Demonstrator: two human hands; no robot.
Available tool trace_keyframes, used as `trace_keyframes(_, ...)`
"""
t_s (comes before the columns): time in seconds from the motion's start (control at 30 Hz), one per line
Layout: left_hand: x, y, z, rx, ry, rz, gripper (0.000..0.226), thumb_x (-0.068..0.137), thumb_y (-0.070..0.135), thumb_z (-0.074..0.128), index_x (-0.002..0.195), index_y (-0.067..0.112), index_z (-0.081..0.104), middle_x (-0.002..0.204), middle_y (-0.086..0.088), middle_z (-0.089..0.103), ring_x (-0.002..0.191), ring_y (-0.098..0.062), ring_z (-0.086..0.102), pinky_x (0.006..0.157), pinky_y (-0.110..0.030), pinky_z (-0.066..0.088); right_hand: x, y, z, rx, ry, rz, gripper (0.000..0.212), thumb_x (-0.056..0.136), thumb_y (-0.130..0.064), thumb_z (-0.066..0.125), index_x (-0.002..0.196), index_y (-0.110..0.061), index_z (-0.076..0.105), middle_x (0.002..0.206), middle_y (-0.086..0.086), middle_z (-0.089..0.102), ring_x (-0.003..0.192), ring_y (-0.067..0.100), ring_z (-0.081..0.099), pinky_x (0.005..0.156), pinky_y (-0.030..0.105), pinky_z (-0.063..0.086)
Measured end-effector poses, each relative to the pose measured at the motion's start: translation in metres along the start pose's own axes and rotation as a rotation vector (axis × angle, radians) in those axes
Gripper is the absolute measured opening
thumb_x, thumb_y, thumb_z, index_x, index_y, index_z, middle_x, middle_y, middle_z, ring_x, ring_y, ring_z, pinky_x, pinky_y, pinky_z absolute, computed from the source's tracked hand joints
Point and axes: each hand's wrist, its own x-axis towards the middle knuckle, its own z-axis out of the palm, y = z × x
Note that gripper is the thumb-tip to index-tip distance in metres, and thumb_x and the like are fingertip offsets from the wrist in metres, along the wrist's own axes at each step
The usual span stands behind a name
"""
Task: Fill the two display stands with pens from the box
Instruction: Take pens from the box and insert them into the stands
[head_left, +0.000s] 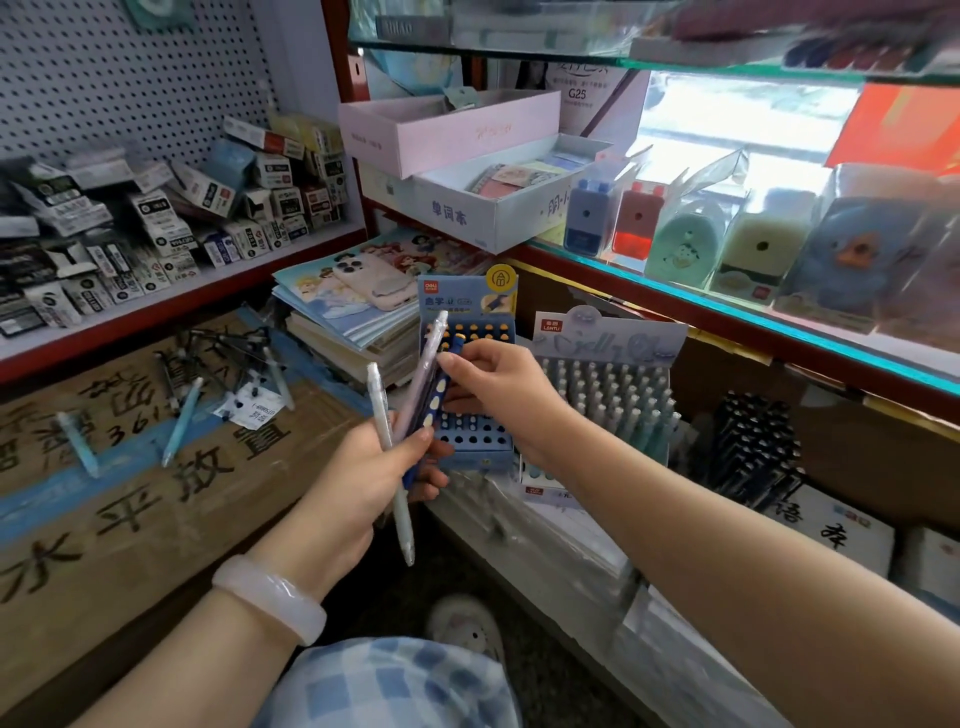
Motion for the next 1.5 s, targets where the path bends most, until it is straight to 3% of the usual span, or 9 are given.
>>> trace_keyframes(0.1,-0.002,0.001,0.001,-0.075,0.033,-0.037,0.011,0.096,0.009,0.045,0.093,0.011,0.055,0.069,-0.008,0.066,0.05,-0.014,0.064,0.048,-0.024,0.055,0.0,-0.003,-0.01,0.094,0.062,0.039,0.02,0.095,-0.017,0.054,0.103,0.0,0.061,0.094,0.015,0.068,0.084,0.017,0.066,0.072,0.022,0.058)
trace_keyframes(0.23,0.002,-0.005,-0.009,-0.058,0.197,-0.051,0.016,0.098,0.009,0.042,0.108,0.002,0.05,0.082,-0.012,0.062,0.066,-0.023,0.063,0.046,-0.025,0.055,0.004,-0.007,-0.034,0.194,0.176,0.008,0.02,0.096,-0.01,0.051,0.111,0.0,0.06,0.096,0.009,0.066,0.086,0.013,0.065,0.069,0.016,0.056)
trace_keyframes(0.4,0.011,-0.009,-0.022,-0.112,0.283,-0.097,0.018,0.098,0.009,0.042,0.112,0.0,0.049,0.086,-0.014,0.061,0.069,-0.025,0.062,0.046,-0.026,0.056,0.014,0.01,-0.054,-0.406,0.302,-0.093,0.015,0.093,-0.014,0.057,0.102,-0.007,0.067,0.094,0.008,0.069,0.09,0.019,0.066,0.082,0.031,0.057)
trace_keyframes(0.47,0.014,-0.01,-0.022,-0.11,0.279,-0.109,0.018,0.097,0.01,0.043,0.111,0.002,0.05,0.087,-0.013,0.062,0.07,-0.025,0.063,0.047,-0.026,0.056,0.018,0.019,-0.053,-0.541,0.302,-0.132,0.014,0.092,-0.015,0.058,0.102,-0.009,0.067,0.093,0.007,0.069,0.086,0.019,0.066,0.083,0.039,0.055)
trace_keyframes(0.63,0.018,-0.014,-0.025,-0.104,0.262,-0.119,0.018,0.097,0.011,0.044,0.112,0.003,0.05,0.088,-0.013,0.063,0.07,-0.024,0.063,0.048,-0.026,0.056,0.026,0.033,-0.047,-0.664,0.275,-0.182,0.015,0.092,-0.015,0.058,0.105,-0.008,0.059,0.1,0.007,0.067,0.093,0.018,0.063,0.084,0.039,0.054)
trace_keyframes(0.8,0.023,-0.019,-0.028,-0.121,0.253,-0.128,0.017,0.097,0.01,0.043,0.11,0.003,0.051,0.087,-0.014,0.063,0.068,-0.024,0.063,0.045,-0.024,0.055,0.032,0.04,-0.044,-0.67,0.278,-0.214,0.006,0.091,-0.015,0.059,0.093,-0.011,0.055,0.096,0.008,0.068,0.09,0.021,0.064,0.082,0.043,0.053)
trace_keyframes(1.07,0.024,-0.023,-0.026,-0.119,0.257,-0.152,0.014,0.097,0.01,0.044,0.106,0.004,0.052,0.088,-0.014,0.063,0.069,-0.024,0.063,0.046,-0.025,0.056,0.037,0.045,-0.045,-0.67,0.298,-0.205,0.011,0.092,-0.017,0.058,0.097,-0.007,0.055,0.095,0.008,0.069,0.088,0.02,0.064,0.079,0.043,0.054)
trace_keyframes(1.33,0.024,-0.024,-0.024,-0.128,0.248,-0.159,0.011,0.097,0.011,0.043,0.1,0.007,0.053,0.087,-0.013,0.063,0.066,-0.022,0.063,0.046,-0.025,0.056,0.041,0.047,-0.042,-0.938,0.177,-0.114,0.021,0.093,-0.026,0.057,0.104,-0.008,0.057,0.098,0.011,0.067,0.091,0.028,0.062,0.078,0.042,0.052)
trace_keyframes(1.5,0.023,-0.024,-0.026,-0.142,0.246,-0.126,0.01,0.096,0.01,0.044,0.097,0.006,0.054,0.084,-0.014,0.063,0.055,-0.016,0.064,0.044,-0.023,0.054,0.035,0.044,-0.042,-0.842,0.212,-0.204,0.028,0.093,-0.019,0.057,0.12,-0.015,0.05,0.105,0.01,0.067,0.091,0.025,0.063,0.078,0.042,0.054)
